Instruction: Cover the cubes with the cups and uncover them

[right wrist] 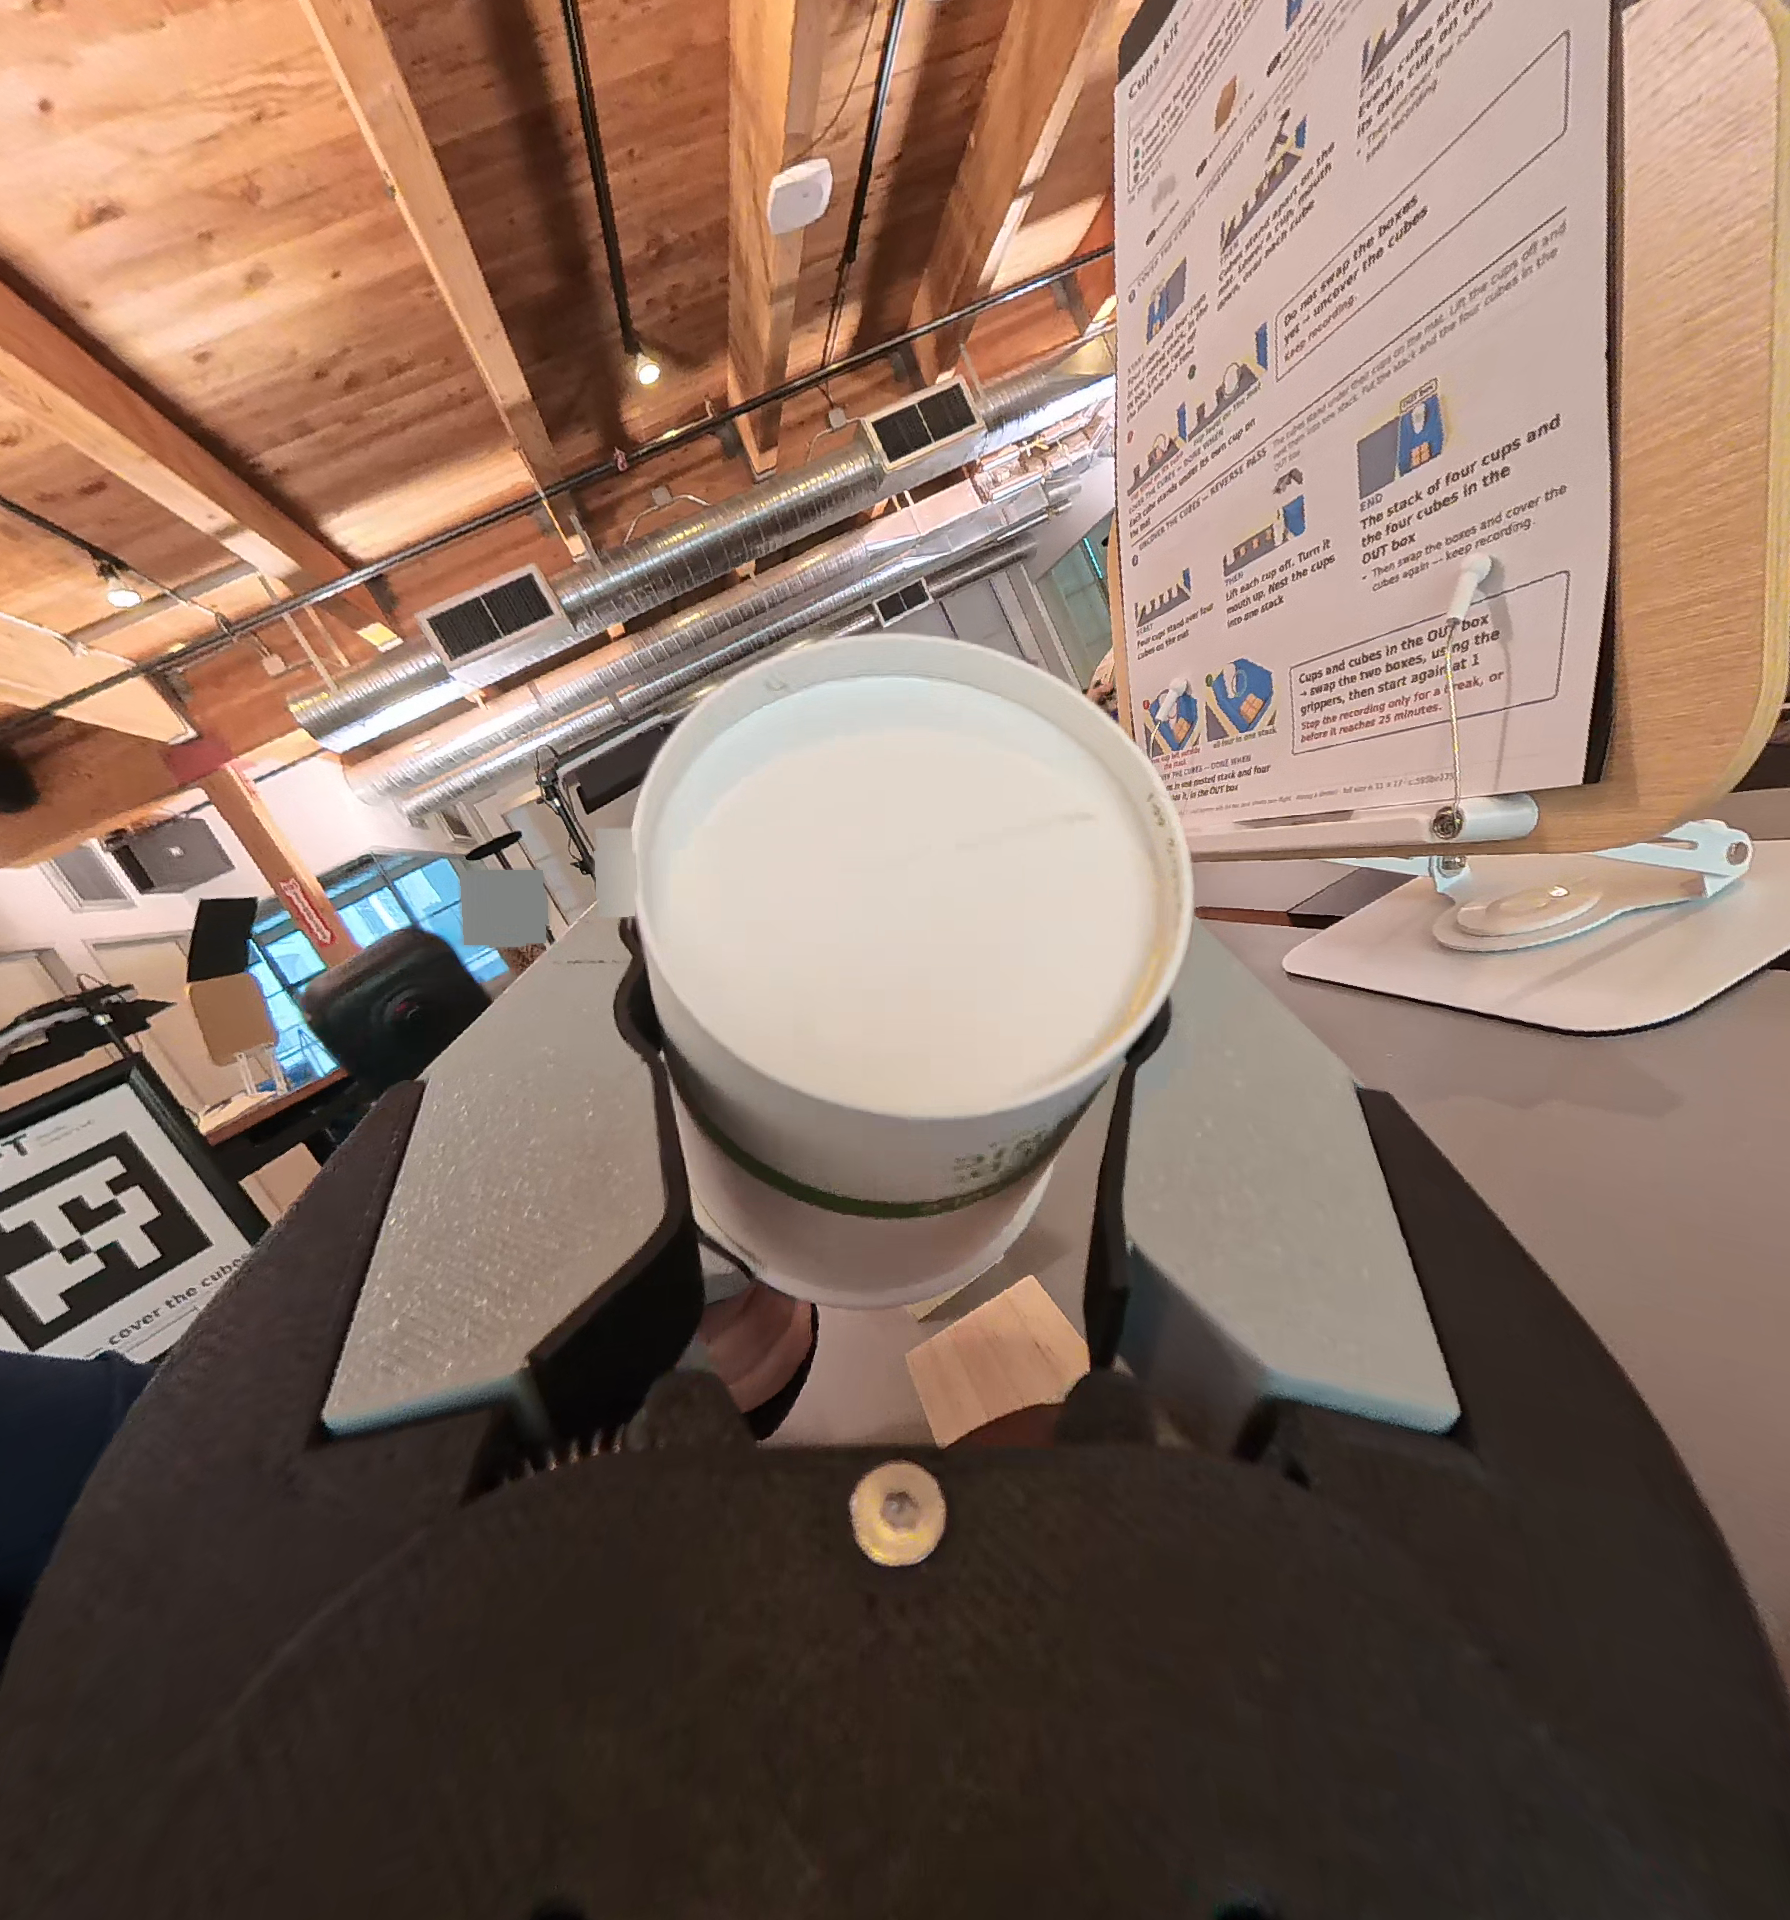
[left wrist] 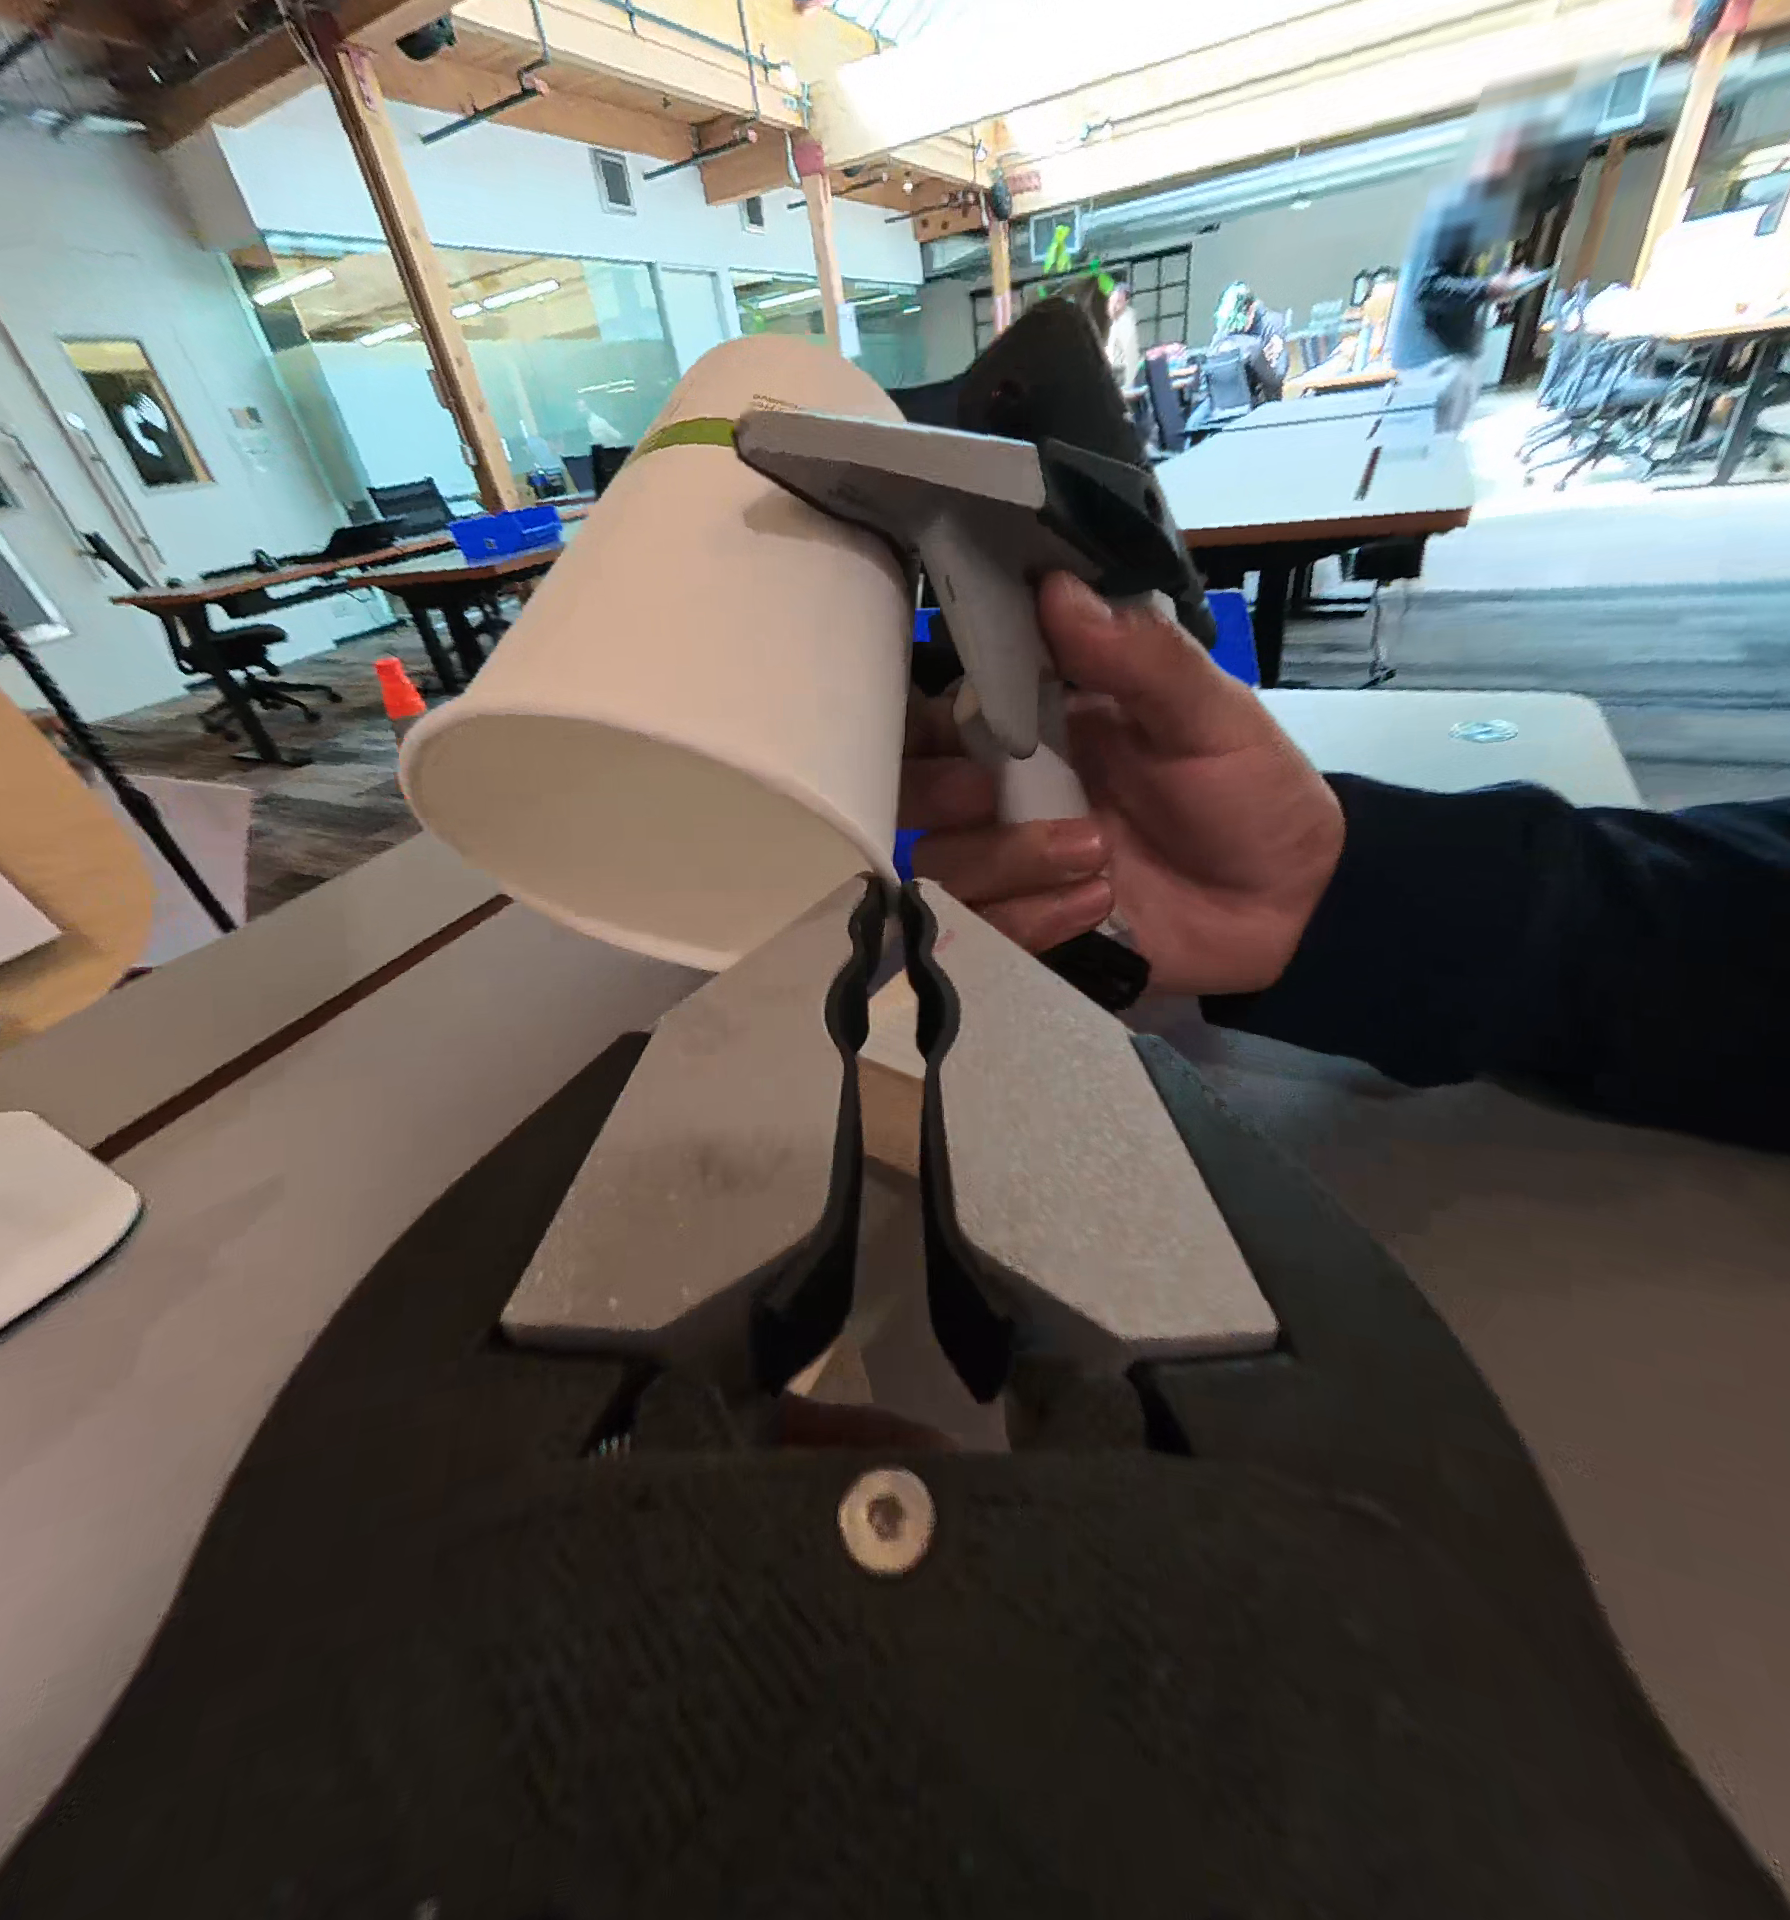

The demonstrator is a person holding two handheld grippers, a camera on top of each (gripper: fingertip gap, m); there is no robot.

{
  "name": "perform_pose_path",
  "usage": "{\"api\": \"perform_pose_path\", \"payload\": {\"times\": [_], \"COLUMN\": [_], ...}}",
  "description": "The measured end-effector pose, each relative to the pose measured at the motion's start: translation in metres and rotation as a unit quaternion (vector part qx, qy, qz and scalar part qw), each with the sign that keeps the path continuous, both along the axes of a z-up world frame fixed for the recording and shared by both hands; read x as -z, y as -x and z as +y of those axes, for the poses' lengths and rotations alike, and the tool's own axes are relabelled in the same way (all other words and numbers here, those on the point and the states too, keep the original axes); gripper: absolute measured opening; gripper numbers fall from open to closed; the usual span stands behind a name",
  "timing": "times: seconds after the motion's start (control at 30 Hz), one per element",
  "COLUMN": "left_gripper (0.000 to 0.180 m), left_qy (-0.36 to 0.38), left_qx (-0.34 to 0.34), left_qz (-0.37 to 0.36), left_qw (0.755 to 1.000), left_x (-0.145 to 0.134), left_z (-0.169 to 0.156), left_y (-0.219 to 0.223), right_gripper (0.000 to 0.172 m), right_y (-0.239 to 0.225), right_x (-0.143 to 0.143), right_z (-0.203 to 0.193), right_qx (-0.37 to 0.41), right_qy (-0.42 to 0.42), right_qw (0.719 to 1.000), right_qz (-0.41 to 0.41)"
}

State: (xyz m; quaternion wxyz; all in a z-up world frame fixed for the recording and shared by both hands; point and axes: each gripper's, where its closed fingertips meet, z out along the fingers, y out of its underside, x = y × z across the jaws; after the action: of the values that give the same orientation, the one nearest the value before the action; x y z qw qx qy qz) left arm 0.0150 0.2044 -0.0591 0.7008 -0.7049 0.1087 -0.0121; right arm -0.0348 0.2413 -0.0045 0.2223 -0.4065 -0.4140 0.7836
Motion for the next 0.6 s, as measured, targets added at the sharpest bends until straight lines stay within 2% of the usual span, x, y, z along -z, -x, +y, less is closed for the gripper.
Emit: {"api": "perform_pose_path", "payload": {"times": [0.27, 0.47, 0.6], "left_gripper": [0.002, 0.003, 0.0], "left_qy": [0.0, 0.009, 0.015], "left_qx": [-0.062, -0.063, -0.061], "left_qz": [0.1, 0.161, 0.209], "left_qw": [0.993, 0.985, 0.976], "left_x": [0.01, 0.025, 0.034], "left_z": [0.006, 0.011, 0.014], "left_y": [0.003, -0.011, -0.027], "right_gripper": [0.092, 0.092, 0.091], "right_y": [0.003, 0.006, 0.007], "right_x": [0.003, 0.005, 0.01], "right_z": [0.0, -0.004, -0.019], "right_qx": [0.0, -0.001, -0.012], "right_qy": [0.008, 0.01, -0.019], "right_qw": [1.0, 1.0, 1.0], "right_qz": [-0.005, -0.012, -0.018]}}
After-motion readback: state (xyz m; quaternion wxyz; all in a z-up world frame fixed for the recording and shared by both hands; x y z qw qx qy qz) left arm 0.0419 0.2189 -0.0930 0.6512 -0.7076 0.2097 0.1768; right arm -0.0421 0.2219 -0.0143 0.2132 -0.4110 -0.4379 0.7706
